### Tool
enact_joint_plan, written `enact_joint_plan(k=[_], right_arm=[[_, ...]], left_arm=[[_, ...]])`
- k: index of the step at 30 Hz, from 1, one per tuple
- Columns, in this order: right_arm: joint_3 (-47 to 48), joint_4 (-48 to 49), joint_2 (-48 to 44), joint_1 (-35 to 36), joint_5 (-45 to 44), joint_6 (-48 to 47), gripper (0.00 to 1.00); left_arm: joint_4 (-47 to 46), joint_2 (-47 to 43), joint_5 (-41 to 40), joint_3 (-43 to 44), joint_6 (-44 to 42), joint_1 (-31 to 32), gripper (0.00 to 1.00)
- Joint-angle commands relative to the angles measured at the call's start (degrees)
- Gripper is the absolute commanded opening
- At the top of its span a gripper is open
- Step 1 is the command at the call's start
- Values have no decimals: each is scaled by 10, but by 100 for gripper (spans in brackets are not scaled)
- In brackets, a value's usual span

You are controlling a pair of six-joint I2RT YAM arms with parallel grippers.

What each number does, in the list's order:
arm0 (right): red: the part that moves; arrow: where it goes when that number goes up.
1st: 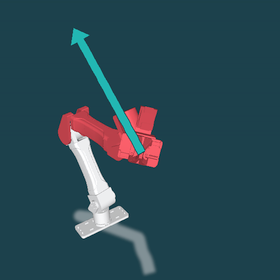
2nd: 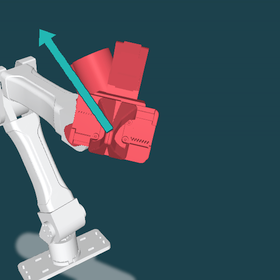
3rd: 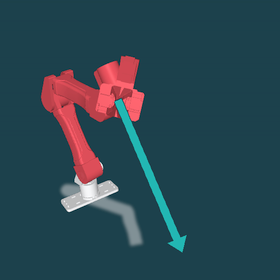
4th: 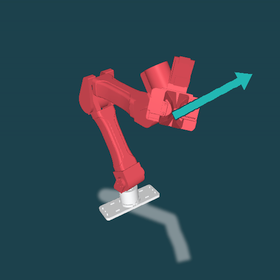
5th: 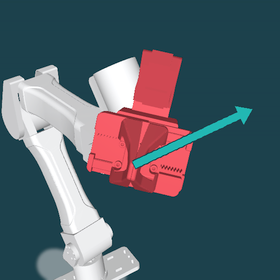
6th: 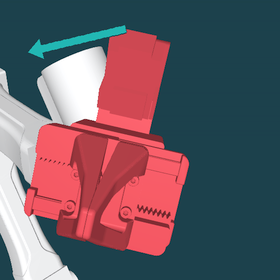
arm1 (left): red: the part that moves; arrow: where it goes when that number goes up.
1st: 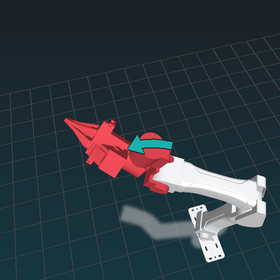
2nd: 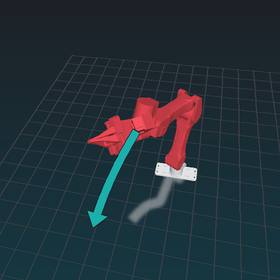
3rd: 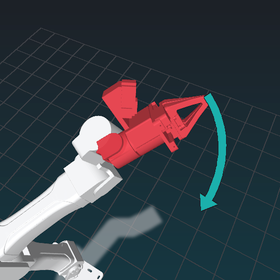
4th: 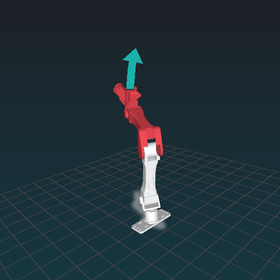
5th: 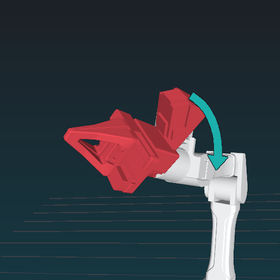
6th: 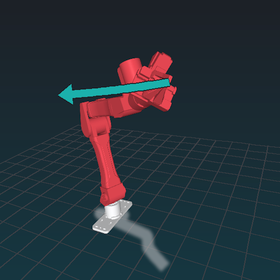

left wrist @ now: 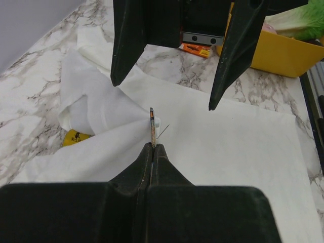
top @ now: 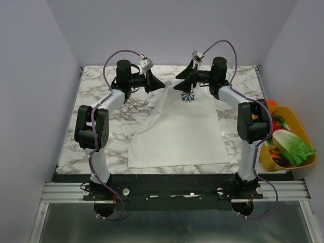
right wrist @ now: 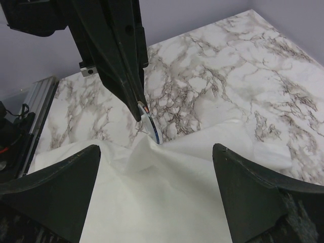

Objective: Pin the brooch onto the clothing

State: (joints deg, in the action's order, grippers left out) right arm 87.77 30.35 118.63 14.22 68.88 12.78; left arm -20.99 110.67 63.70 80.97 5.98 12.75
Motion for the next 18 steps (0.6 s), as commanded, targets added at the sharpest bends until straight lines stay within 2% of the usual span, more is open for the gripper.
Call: enact_joint_plan(k=[1,7,11,12,15,16,18], right_arm=[[25,28,18,8,30,22,99],[25,38,21,20,38,33,97],[55,-79,25,32,10,-31,92],[55,-79,25,34,9,-35,92],[54,-71,26,34,16,-28,87],[55,-73,27,33,17,-28,85],[58,-78,28,34,21,-28,79]], left_arm=[[-47,-27,64,16,33,-4,0],[-93,-23,80,16,78,-4,0],[-167,-13,97,14,142,-4,0],[-185,-8,100,15,161,-5,0],[-292,8,119,9,255,-11,0],[-376,13,123,8,332,-13,0],[-477,42,137,16,422,-17,0]])
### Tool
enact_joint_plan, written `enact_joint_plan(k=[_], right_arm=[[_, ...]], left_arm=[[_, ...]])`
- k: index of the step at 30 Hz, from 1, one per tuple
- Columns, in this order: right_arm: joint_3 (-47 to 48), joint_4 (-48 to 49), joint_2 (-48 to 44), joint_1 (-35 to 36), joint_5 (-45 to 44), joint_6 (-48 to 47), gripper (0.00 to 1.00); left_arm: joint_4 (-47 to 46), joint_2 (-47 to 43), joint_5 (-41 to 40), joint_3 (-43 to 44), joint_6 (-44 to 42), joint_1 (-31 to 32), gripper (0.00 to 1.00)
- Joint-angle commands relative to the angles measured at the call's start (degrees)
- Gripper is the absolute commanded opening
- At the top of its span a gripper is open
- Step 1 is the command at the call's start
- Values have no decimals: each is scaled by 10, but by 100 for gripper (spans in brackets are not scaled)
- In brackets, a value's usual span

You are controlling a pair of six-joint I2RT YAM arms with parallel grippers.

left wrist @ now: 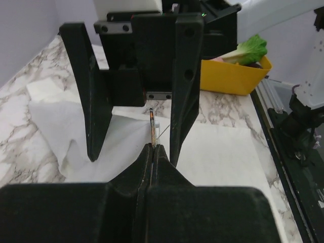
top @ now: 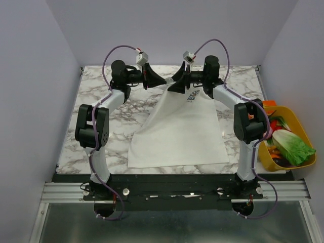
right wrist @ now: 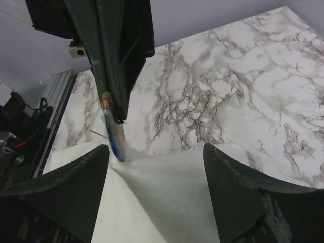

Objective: Pin the brooch onto the clothing

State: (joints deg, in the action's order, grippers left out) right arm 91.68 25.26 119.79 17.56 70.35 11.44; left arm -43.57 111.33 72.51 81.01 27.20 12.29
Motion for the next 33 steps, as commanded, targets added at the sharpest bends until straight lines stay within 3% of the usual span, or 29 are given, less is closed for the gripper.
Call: enact_joint_plan(k=[1,3,5,15,21,33], right_arm=[[21,-29,17,0,7,-15,78],[22,-30,17,0,7,-13,76],[19,-27,13,0,8,-12,76],[3,-16,-11,0,8,-8,78],[10,-1,-9,0,15,15,62],[-11,41,-43,-1,24,55,59]], left_arm=[[-364,49,54,37,271,-13,0],[-491,107,77,80,478,-14,0],[-531,149,105,149,546,-5,0],[-531,175,118,187,585,-1,0],[-531,180,123,198,592,-1,0],[-531,184,134,207,601,-1,0]])
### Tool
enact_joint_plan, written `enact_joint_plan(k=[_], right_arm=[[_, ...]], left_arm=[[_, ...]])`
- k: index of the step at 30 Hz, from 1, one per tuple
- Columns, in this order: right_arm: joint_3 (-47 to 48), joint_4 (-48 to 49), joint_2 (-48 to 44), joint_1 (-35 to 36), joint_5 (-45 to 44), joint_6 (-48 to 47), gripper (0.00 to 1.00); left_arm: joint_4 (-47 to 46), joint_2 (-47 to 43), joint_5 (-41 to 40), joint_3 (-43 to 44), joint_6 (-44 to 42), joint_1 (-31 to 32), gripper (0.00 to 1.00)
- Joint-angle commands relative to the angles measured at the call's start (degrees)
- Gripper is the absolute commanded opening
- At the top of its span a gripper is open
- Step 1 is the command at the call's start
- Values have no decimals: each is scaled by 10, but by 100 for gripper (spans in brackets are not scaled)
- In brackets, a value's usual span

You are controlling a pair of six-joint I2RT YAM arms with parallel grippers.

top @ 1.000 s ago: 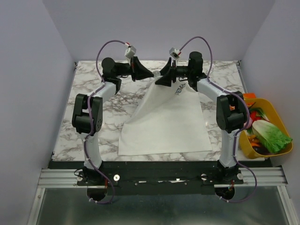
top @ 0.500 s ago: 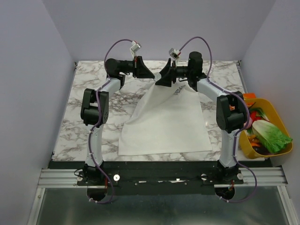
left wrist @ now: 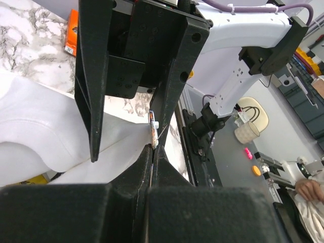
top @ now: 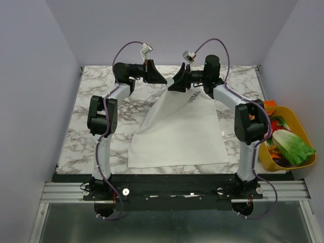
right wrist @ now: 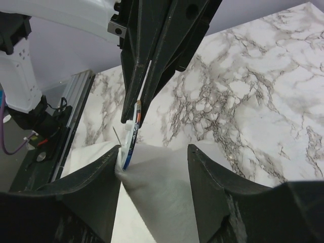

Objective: Pin the brooch onto the clothing

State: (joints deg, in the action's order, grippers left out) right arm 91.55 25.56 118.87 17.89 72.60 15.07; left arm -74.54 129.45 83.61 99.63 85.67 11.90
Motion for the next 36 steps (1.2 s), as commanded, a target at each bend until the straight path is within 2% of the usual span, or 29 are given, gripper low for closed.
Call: enact_joint_plan(k=[1,10,18,20,22,36], right_arm=[[-9,40,-36,-3,4,23,59],[-13,52,-41,-3,7,41,56],[-6,52,-29,-3,6,51,41],[-5,54,-29,-3,4,56,32],[-3,59,-25,-3,5,64,27],[10,63,-15,-3,2,85,15]], left_arm=[[-220,3,23,20,15,4,0],[-220,5,27,26,20,3,0],[-221,5,30,35,27,4,0],[-221,6,31,37,28,3,0],[-221,7,35,40,30,5,0],[-221,18,48,67,48,13,0]])
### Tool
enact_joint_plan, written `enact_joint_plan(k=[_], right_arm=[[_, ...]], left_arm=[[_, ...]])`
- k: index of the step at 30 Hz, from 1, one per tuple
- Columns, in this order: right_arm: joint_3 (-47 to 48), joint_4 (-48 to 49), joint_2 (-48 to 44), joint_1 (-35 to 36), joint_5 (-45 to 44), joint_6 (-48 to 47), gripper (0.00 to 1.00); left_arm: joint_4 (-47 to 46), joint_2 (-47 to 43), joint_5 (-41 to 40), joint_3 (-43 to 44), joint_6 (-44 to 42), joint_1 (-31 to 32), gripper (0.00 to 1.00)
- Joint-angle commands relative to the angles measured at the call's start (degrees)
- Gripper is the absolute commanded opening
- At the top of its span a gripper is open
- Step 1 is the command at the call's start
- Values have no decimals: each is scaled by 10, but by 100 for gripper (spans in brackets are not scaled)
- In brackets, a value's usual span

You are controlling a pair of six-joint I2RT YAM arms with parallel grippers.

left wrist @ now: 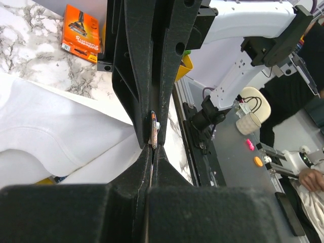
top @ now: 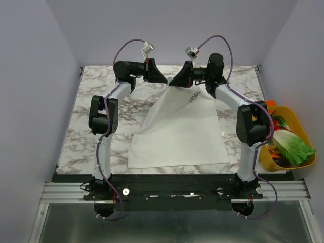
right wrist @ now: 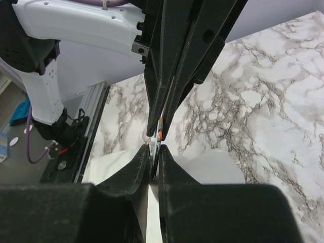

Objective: Pin the brooch onto the clothing

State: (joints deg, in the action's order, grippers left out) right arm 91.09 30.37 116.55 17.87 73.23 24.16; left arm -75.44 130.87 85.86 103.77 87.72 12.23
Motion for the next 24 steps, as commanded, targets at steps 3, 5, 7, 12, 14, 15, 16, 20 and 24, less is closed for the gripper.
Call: enact_joint_plan(k=[3,5,7,12,14,15,16,20,24], right_arm=[[13,14,6,-3,-9,-9,14],[15,12,6,-3,-8,-9,14],[18,9,6,-3,-6,-9,20],[6,7,-9,-3,-13,-22,54],[2,7,-14,-4,-16,-27,59],[3,7,-15,-4,-15,-28,61],[3,7,-17,-3,-14,-29,62],[2,0,-21,-3,-18,-37,64],[-1,2,-25,-3,-20,-40,64]], left_arm=[[-212,1,19,36,31,10,0],[-212,3,7,57,44,9,0],[-212,11,-13,69,57,5,0],[-192,1,-39,72,38,3,0],[-130,-9,-67,50,-23,-4,0],[-97,-26,-74,39,-58,-5,0],[-5,-39,-82,24,-109,-5,0],[453,-121,-158,-25,-492,-5,0],[638,-143,-191,-5,-668,3,0]])
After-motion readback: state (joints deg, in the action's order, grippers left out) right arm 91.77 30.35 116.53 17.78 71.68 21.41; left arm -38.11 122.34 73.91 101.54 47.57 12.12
